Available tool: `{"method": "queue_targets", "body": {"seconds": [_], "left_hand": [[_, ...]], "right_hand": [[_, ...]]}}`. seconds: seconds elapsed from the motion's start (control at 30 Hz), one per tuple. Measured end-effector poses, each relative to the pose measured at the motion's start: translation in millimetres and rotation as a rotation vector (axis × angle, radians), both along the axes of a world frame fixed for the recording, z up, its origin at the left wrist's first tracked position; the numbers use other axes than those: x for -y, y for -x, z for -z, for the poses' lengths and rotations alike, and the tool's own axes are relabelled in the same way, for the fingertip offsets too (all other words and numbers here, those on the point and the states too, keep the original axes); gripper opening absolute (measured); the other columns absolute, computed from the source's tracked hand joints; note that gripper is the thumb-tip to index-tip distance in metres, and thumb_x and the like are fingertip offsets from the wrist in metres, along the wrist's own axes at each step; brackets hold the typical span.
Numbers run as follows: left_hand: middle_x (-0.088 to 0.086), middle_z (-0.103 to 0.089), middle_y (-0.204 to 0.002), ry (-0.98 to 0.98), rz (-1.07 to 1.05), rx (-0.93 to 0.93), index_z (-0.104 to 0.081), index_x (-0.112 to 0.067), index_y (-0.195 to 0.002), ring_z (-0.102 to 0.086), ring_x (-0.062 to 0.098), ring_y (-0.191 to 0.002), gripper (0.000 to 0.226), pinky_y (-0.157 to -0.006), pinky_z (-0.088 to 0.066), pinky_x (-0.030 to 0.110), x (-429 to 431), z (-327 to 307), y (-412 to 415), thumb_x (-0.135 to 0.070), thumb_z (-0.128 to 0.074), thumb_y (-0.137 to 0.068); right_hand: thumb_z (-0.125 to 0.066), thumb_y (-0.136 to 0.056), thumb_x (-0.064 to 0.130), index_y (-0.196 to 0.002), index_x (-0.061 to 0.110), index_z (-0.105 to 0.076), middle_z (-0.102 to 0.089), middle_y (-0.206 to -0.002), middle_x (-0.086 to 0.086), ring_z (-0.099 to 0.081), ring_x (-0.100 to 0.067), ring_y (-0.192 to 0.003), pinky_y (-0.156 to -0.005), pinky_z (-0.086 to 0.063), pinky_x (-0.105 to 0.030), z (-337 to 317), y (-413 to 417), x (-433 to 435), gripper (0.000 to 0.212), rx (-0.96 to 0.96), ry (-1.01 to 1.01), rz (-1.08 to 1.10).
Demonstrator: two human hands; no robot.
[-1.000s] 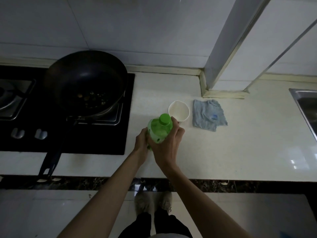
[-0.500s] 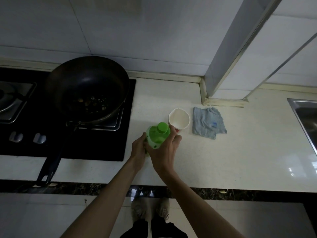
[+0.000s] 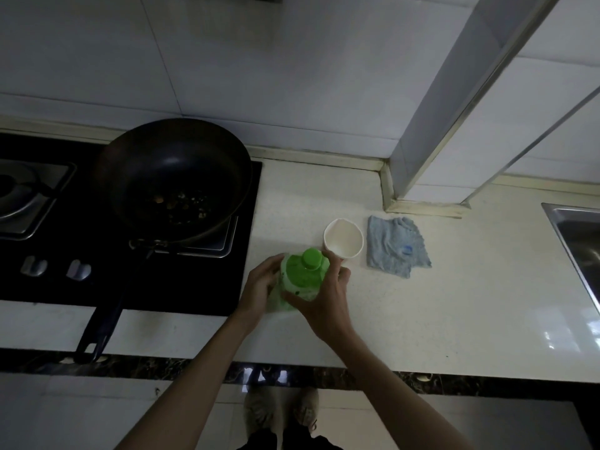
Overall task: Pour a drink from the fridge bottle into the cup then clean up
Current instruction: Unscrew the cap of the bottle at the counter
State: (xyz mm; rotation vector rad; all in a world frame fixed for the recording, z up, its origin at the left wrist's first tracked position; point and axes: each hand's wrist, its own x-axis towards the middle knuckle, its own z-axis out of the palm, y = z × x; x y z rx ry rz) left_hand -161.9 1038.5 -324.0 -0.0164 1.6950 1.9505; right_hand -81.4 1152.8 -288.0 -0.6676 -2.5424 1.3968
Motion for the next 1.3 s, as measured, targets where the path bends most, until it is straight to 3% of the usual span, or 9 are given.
{"method": "queue_targets", "body": {"seconds": [0.17, 0.27, 0.33, 0.47, 0.63, 0.77, 0.97, 1.2, 1.3], "left_hand": [[-0.003, -0.049, -0.137, 0.206, 0.399, -0.426, -0.033, -0.015, -0.145, -0.054, 0.007, -0.122, 0.088, -0.096, -0.050, 0.023, 13.1, -16.7, -2.8, -0.024, -0.079, -0.071], [-0.012, -0.044, -0.140, 0.298, 0.448, -0.479, -0.025, -0.029, -0.146, -0.047, 0.002, -0.128, 0.100, -0.101, -0.048, 0.022, 10.3, -20.2, -3.9, -0.029, -0.086, -0.067], [-0.012, -0.043, -0.143, 0.334, 0.441, -0.483, -0.024, -0.029, -0.149, -0.046, 0.001, -0.129, 0.106, -0.103, -0.048, 0.028, 9.2, -15.5, -3.5, -0.036, -0.088, -0.065], [-0.011, -0.048, -0.140, 0.348, 0.408, -0.511, -0.029, -0.026, -0.148, -0.051, 0.004, -0.126, 0.100, -0.102, -0.050, 0.032, 7.5, -13.8, -2.2, -0.037, -0.087, -0.067], [-0.010, -0.059, -0.128, 0.364, 0.368, -0.557, -0.037, -0.023, -0.144, -0.059, -0.001, -0.114, 0.091, -0.093, -0.053, 0.018, 6.9, -16.3, -2.7, -0.031, -0.088, -0.069], [-0.009, -0.061, -0.125, 0.357, 0.360, -0.558, -0.037, -0.024, -0.144, -0.062, -0.001, -0.110, 0.090, -0.089, -0.055, 0.019, 5.3, -14.2, -3.6, -0.027, -0.088, -0.069], [-0.006, -0.060, -0.125, 0.346, 0.366, -0.580, -0.038, -0.020, -0.144, -0.062, 0.004, -0.111, 0.089, -0.088, -0.056, 0.021, 4.4, -13.1, -1.6, -0.025, -0.088, -0.069], [-0.007, -0.061, -0.120, 0.338, 0.360, -0.590, -0.041, -0.018, -0.141, -0.063, 0.006, -0.108, 0.086, -0.083, -0.055, 0.017, 4.6, -13.8, -2.8, -0.022, -0.088, -0.069], [-0.007, -0.062, -0.120, 0.330, 0.357, -0.577, -0.041, -0.020, -0.141, -0.063, 0.005, -0.108, 0.085, -0.083, -0.054, 0.016, 4.8, -14.4, -2.3, -0.021, -0.088, -0.070]], "right_hand": [[-0.083, -0.072, 0.039, -0.139, 0.021, -0.038, -0.040, -0.131, -0.003, -0.041, -0.020, -0.119, -0.095, -0.050, -0.041, -33.3, -10.9, -23.2, 0.083, 0.033, -0.151, -0.130], [-0.074, -0.082, 0.044, -0.134, 0.019, -0.045, -0.050, -0.124, -0.001, -0.050, -0.019, -0.111, -0.086, -0.053, -0.040, -52.8, -8.1, -26.9, 0.065, 0.006, -0.301, -0.178], [-0.068, -0.086, 0.045, -0.130, 0.019, -0.050, -0.057, -0.119, 0.001, -0.053, -0.016, -0.105, -0.082, -0.053, -0.034, -62.2, -3.1, -24.9, 0.055, 0.017, -0.393, -0.223], [-0.063, -0.091, 0.046, -0.123, 0.015, -0.056, -0.066, -0.117, -0.001, -0.061, -0.018, -0.100, -0.078, -0.051, -0.030, -70.5, 6.0, -20.6, 0.045, 0.019, -0.501, -0.251], [-0.056, -0.093, 0.051, -0.114, 0.014, -0.056, -0.068, -0.112, -0.002, -0.066, -0.020, -0.093, -0.078, -0.054, -0.034, -75.2, 15.1, -17.0, 0.042, 0.077, -0.548, -0.225], [-0.052, -0.096, 0.050, -0.107, 0.012, -0.056, -0.069, -0.107, -0.004, -0.067, -0.022, -0.089, -0.079, -0.055, -0.035, -76.6, 22.6, -15.3, 0.040, 0.124, -0.548, -0.212], [-0.057, -0.098, 0.034, -0.108, 0.005, -0.059, -0.069, -0.106, -0.010, -0.067, -0.024, -0.091, -0.086, -0.053, -0.035, -76.8, 22.7, -19.4, 0.031, 0.031, -0.477, -0.285], [-0.066, -0.092, 0.021, -0.089, 0.003, -0.059, -0.069, -0.082, -0.012, -0.066, -0.027, -0.068, -0.068, -0.054, -0.039, -65.9, 22.4, -18.3, 0.020, -0.145, -0.539, -0.304], [-0.068, -0.090, 0.017, -0.090, 0.004, -0.060, -0.068, -0.083, -0.010, -0.066, -0.025, -0.071, -0.067, -0.056, -0.040, -65.2, 24.1, -24.0, 0.016, -0.187, -0.563, -0.375]]}}
